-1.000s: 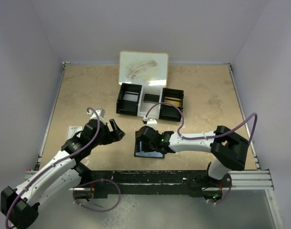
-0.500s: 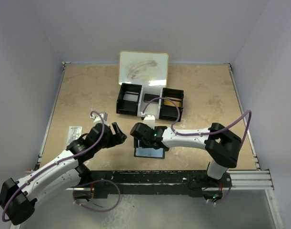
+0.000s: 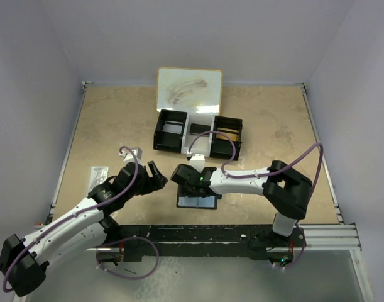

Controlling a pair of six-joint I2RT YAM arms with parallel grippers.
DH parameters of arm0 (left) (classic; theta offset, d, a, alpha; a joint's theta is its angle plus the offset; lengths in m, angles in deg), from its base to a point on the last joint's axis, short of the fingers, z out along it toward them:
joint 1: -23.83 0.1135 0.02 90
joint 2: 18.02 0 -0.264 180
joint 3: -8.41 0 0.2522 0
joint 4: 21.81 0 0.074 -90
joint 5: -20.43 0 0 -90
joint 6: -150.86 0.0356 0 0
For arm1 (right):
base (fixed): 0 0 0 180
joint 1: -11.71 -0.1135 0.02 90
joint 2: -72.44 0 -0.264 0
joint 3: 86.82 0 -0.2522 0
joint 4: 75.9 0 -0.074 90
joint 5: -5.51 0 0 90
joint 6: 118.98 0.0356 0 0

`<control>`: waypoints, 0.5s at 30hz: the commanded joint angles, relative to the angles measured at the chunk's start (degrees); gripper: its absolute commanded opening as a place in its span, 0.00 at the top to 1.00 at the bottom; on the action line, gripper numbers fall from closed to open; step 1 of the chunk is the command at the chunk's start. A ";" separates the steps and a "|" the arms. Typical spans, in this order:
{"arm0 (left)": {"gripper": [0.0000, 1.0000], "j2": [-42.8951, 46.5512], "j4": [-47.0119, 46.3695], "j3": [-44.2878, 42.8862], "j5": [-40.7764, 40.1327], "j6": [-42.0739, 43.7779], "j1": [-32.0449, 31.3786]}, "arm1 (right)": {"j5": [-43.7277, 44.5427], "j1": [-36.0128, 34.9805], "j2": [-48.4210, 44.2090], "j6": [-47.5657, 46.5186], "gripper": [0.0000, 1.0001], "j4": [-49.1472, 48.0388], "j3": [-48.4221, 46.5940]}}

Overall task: Take the credit cards out of the card holder
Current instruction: Remove the credit card from the card holder.

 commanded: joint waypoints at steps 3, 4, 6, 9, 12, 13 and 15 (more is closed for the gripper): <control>0.28 -1.05 -5.06 0.30 1.93 -0.02 -0.64 | -3.70 0.03 -3.85 -0.59 0.49 -4.67 4.59; 0.28 -1.35 -5.59 0.27 2.50 0.14 -0.81 | -4.90 0.31 -4.80 -1.02 0.51 -6.61 6.28; 0.29 -1.72 -6.82 0.55 3.56 0.29 -1.26 | -7.22 1.01 -6.73 -1.70 0.53 -10.94 8.95; 0.30 -2.04 -8.28 1.29 4.33 0.06 -2.12 | -9.69 2.14 -8.98 -1.81 0.53 -15.90 12.21; 0.30 -2.12 -9.48 2.25 4.83 -0.44 -3.02 | -13.14 4.03 -10.92 -1.82 0.56 -21.07 15.61; 0.31 -2.14 -9.94 2.49 4.99 -0.59 -3.37 | -14.06 4.62 -11.57 -1.61 0.57 -22.68 17.40; 0.31 -2.20 -10.99 3.12 5.20 -1.04 -4.02 | -15.60 5.51 -12.61 -1.15 0.58 -25.68 19.80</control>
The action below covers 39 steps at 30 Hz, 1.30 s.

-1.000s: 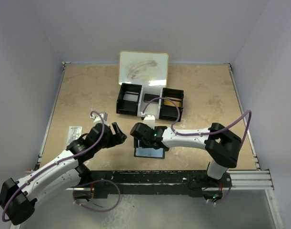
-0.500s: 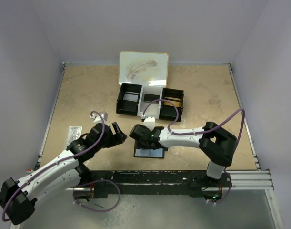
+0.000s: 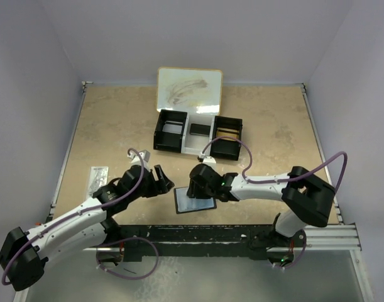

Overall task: Take the credit cards out of the card holder
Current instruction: Remove the credit card from the card holder.

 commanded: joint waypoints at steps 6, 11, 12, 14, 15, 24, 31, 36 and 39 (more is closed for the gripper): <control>0.33 -1.32 -8.03 2.03 1.64 -1.78 -4.16 | -7.26 2.56 -3.63 1.39 0.59 -11.21 7.44; 0.34 -4.16 -12.28 2.07 2.19 -2.11 -8.04 | -9.11 3.97 -5.03 2.89 0.59 -15.39 10.56; 0.35 -4.97 -13.20 2.04 2.14 -2.24 -9.16 | -9.42 4.29 -5.25 3.22 0.59 -16.22 11.25; 0.38 -6.85 -14.99 1.91 1.16 -2.81 -11.36 | -10.49 5.20 -5.53 3.93 0.60 -18.03 12.60; 0.40 -7.59 -15.79 1.93 0.05 -3.20 -12.40 | -11.14 5.75 -5.62 4.32 0.60 -19.03 13.35; 0.42 -14.79 -25.64 3.54 -3.28 -4.21 -19.16 | -14.29 7.73 -5.12 5.78 0.60 -23.76 16.72; 0.38 -19.84 -33.78 6.09 -5.09 -4.39 -19.43 | -14.95 8.05 -4.76 6.19 0.60 -24.98 17.41; 0.36 -22.75 -40.48 6.93 -4.02 -4.41 -19.55 | -15.79 8.40 -4.76 6.60 0.60 -26.51 18.38; 0.36 -23.05 -41.83 6.83 -3.82 -4.07 -19.64 | -15.99 8.51 -4.61 6.57 0.60 -26.53 18.47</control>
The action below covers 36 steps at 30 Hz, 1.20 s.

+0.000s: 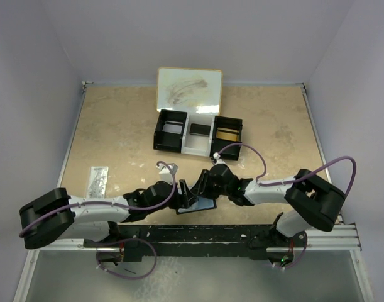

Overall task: Take the credit cards out of the card holder
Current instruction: Remove the credit card from the card holder.

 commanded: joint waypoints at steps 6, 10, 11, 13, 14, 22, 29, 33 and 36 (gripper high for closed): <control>0.36 -1.51 -8.82 1.00 1.31 -0.64 -0.45 | -1.23 0.52 1.14 0.58 0.58 -1.00 1.74; 0.36 -5.10 -16.30 2.63 5.41 -2.32 -0.58 | -2.63 0.95 1.62 1.17 0.57 -3.17 2.38; 0.36 -5.93 -18.57 3.42 5.77 -2.99 -0.69 | -2.82 1.00 1.75 1.15 0.57 -3.51 2.39; 0.36 -7.02 -22.97 4.56 6.07 -3.82 -0.80 | -3.21 1.07 2.06 1.02 0.56 -3.65 2.10; 0.36 -7.22 -23.59 4.68 6.10 -3.91 -0.81 | -3.37 1.09 2.20 0.90 0.56 -3.47 1.86; 0.37 -6.85 -21.72 0.81 5.82 -1.75 -0.89 | -1.25 1.09 -2.58 0.34 0.48 0.66 1.41; 0.37 -11.10 -22.09 -3.33 7.02 -0.24 -1.18 | 8.13 1.48 -11.66 -0.60 0.30 16.45 -1.81; 0.37 -15.83 -23.43 -6.09 8.11 -0.23 -1.79 | 13.45 2.84 -15.30 0.54 0.28 26.05 -2.73; 0.38 -19.22 -23.96 -7.48 8.37 -0.32 -2.71 | 14.93 4.80 -18.59 -0.02 0.28 29.29 -1.98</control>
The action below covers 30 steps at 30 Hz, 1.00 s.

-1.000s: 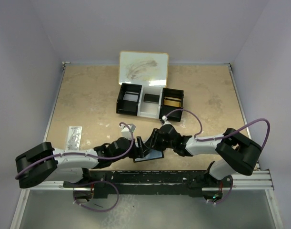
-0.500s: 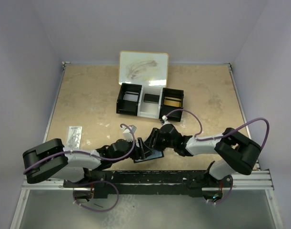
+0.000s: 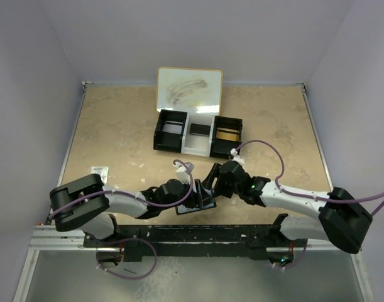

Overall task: Take the credit cards out of the card holder
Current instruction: Remove the credit card from the card holder.

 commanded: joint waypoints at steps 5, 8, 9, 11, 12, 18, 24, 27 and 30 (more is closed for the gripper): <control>0.38 -0.90 -1.14 -3.53 -0.75 1.26 -2.29 | 6.91 2.90 -9.79 -2.29 0.30 11.44 -0.90; 0.38 6.68 9.36 -4.62 -5.29 3.35 -2.42 | 5.18 2.91 -12.01 -6.27 0.34 9.72 -1.96; 0.38 9.94 13.76 -5.17 -7.54 4.18 -2.42 | 3.68 2.91 -12.11 -8.05 0.35 8.11 -2.09; 0.38 16.31 23.72 -6.21 -13.60 5.16 -2.42 | 1.62 2.84 -11.38 -10.85 0.36 4.48 -2.26; 0.37 19.45 29.57 -6.84 -17.56 4.99 -2.42 | 0.15 2.82 -10.54 -12.67 0.37 3.18 -2.51; 0.37 32.30 61.27 -8.95 -39.12 -5.17 -2.29 | -4.29 -0.85 -2.85 -15.37 0.42 -4.11 -4.05; 0.34 36.43 78.58 -10.70 -50.32 -18.87 -2.33 | 11.91 -11.16 10.97 -14.14 0.36 11.60 -18.40; 0.34 37.44 81.80 -11.53 -52.41 -21.46 -2.33 | 15.01 -13.91 15.59 -13.32 0.36 16.02 -22.89; 0.34 38.69 83.65 -11.95 -53.62 -22.74 -2.34 | 15.82 -15.26 18.50 -13.24 0.34 18.37 -25.58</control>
